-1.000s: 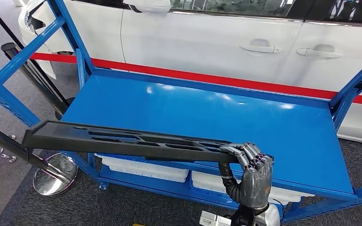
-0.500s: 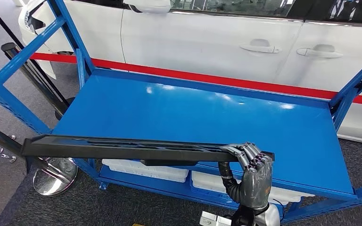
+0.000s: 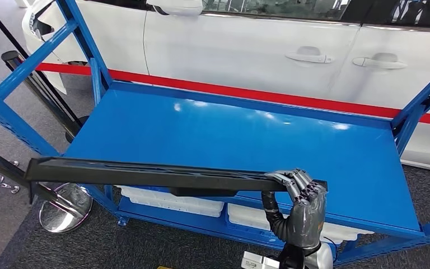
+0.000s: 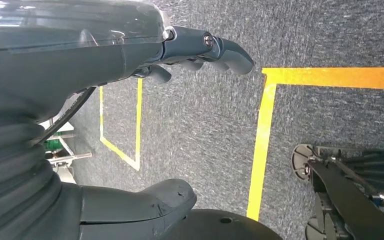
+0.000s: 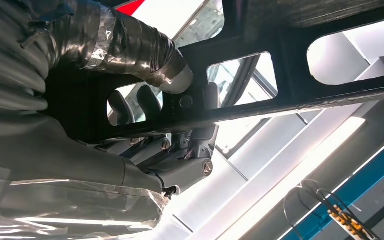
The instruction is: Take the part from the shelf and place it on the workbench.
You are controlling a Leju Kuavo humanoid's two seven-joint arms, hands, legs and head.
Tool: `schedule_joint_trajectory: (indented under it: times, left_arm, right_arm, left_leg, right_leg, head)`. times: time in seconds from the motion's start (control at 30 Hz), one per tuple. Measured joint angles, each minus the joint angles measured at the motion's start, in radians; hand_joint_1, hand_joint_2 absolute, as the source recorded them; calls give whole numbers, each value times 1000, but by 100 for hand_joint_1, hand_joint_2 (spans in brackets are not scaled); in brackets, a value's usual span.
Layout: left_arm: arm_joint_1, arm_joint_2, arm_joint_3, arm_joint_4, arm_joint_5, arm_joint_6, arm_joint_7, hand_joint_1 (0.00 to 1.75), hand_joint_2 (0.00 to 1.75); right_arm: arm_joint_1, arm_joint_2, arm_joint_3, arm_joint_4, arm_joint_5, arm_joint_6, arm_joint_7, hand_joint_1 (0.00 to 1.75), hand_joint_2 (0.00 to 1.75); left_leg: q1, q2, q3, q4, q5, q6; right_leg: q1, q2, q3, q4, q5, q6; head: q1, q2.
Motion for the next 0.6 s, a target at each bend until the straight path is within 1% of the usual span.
schedule_joint_trajectory:
  times: [0.13, 0.23, 0.3, 0.37, 0.4, 0.43, 0.47, 0.5, 0.53, 0.57, 0.6]
  left_arm:
    - [0, 4, 0, 0, 1, -6, 3, 0, 175]
    - [0, 7, 0, 0, -3, -7, 3, 0, 175]
    - [0, 8, 0, 0, -6, -7, 4, 0, 175]
    - [0, 7, 0, 0, -7, -6, 6, 0, 175]
    - [0, 7, 0, 0, -7, -6, 7, 0, 175]
    - [0, 6, 0, 0, -7, -6, 8, 0, 175]
    - [0, 6, 0, 0, -7, -5, 8, 0, 175]
    - [1, 6, 0, 0, -7, -4, 9, 0, 175]
    - [1, 6, 0, 0, -7, -4, 9, 0, 175]
    - [2, 6, 0, 0, -7, -4, 9, 0, 175]
    - [3, 6, 0, 0, -7, -4, 9, 0, 175]
  right_arm:
    - [-1, 0, 6, 0, -5, 0, 1, 175, 175]
    - [-2, 0, 8, 0, -5, 0, 4, 175, 175]
    - [-2, 0, 10, 0, -6, 0, 6, 175, 175]
    - [-2, 0, 12, -1, -7, 0, 9, 175, 175]
    - [-3, 0, 12, -3, -7, 0, 10, 175, 175]
    - [-4, 0, 13, -4, -7, 0, 10, 175, 175]
    - [-4, 0, 13, -5, -8, 0, 10, 175, 175]
    - [-4, 0, 14, -6, -8, 0, 10, 175, 175]
    - [-3, 0, 14, -6, -8, 0, 10, 175, 175]
    - [-3, -1, 14, -6, -8, 0, 10, 175, 175]
    - [-3, -1, 14, -6, -8, 0, 11, 175, 175]
  left_leg:
    - [-1, 0, -3, 6, -5, 8]
    - [-3, 0, -5, 11, -8, 15]
    - [-5, 0, -4, 3, -9, 26]
    - [-2, 0, 10, -12, -4, 40]
    - [1, 0, 18, -17, -2, 45]
    - [2, 1, 24, -20, 1, 48]
    - [2, 1, 26, -21, 0, 49]
    - [2, 1, 26, -20, 0, 50]
    - [2, 1, 27, -20, -2, 48]
    - [3, 1, 29, -20, -5, 45]
    - [6, 0, 34, -19, -10, 40]
  right_leg:
    - [-1, 0, 0, 0, -1, 4]
    - [-3, -1, 2, -3, 0, 12]
    - [-5, -1, 4, 3, 11, 22]
    - [-6, -1, 2, 17, 15, 31]
    - [-6, -1, -7, 35, 1, 35]
    - [-8, -2, -25, 72, -25, 37]
    - [-9, -2, -51, 124, -57, 41]
    - [-10, -2, -84, 184, -87, 46]
    - [-12, -2, -112, 232, -105, 50]
    - [-15, -3, -127, 252, -104, 54]
    - [-18, -3, -122, 234, -84, 57]
  head:
    - [0, 0]
    - [0, 0]
    - [0, 0]
    - [0, 0]
    - [0, 0]
    - [0, 0]
    - [0, 0]
    - [0, 0]
    - [0, 0]
    - [0, 0]
    - [0, 0]
